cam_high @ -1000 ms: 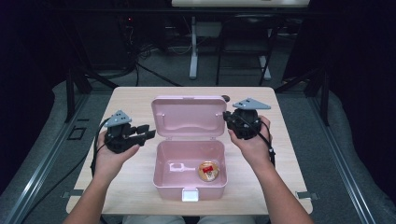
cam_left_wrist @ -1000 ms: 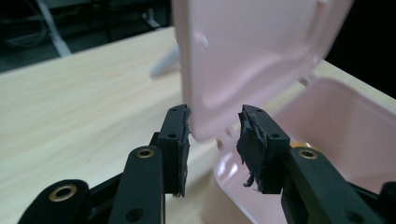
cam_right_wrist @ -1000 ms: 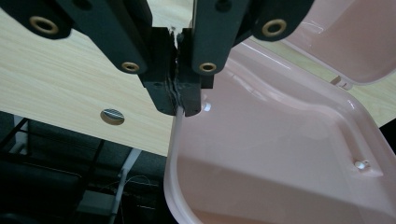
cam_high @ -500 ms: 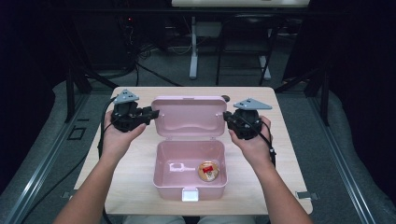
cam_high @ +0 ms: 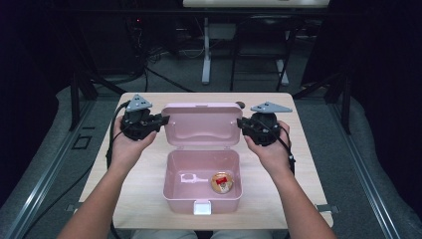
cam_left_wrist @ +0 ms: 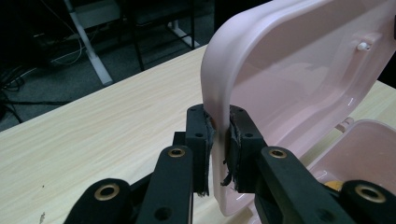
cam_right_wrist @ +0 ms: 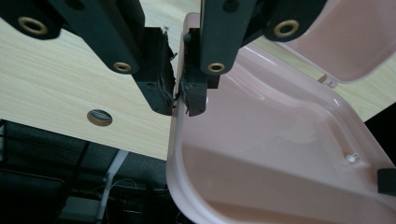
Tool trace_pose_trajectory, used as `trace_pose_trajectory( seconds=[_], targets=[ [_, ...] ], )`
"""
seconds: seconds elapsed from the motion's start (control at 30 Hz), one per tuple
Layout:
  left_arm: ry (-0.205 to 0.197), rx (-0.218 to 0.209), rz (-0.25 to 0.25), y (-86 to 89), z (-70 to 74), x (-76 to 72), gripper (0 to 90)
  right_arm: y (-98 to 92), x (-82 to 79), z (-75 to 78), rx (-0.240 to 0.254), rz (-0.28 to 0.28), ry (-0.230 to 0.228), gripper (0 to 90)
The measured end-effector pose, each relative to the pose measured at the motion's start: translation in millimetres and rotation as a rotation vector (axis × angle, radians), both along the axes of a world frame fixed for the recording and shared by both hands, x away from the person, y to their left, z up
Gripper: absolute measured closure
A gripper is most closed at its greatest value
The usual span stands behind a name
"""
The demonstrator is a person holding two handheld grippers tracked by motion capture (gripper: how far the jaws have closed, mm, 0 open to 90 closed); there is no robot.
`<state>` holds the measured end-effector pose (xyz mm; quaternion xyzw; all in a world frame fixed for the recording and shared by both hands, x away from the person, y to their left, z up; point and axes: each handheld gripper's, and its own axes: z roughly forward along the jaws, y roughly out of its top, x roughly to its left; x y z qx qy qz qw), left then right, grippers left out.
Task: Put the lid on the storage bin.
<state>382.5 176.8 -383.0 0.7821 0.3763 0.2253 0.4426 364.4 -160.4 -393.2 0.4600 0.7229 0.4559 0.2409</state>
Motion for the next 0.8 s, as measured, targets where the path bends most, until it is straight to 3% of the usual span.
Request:
trace_pose_trajectory(
  seconds=[0.17,0.8],
  targets=[
    [-0.007,-0.011,-0.009,0.9,0.1,-4.9,80.0,-1.0,-3.9,2.5,0.017,0.012,-0.015,78.2],
    [-0.027,-0.051,-0.064,10.5,-2.7,-33.8,75.3,-0.5,-31.7,3.3,0.004,0.049,-0.027,74.8]
  ],
)
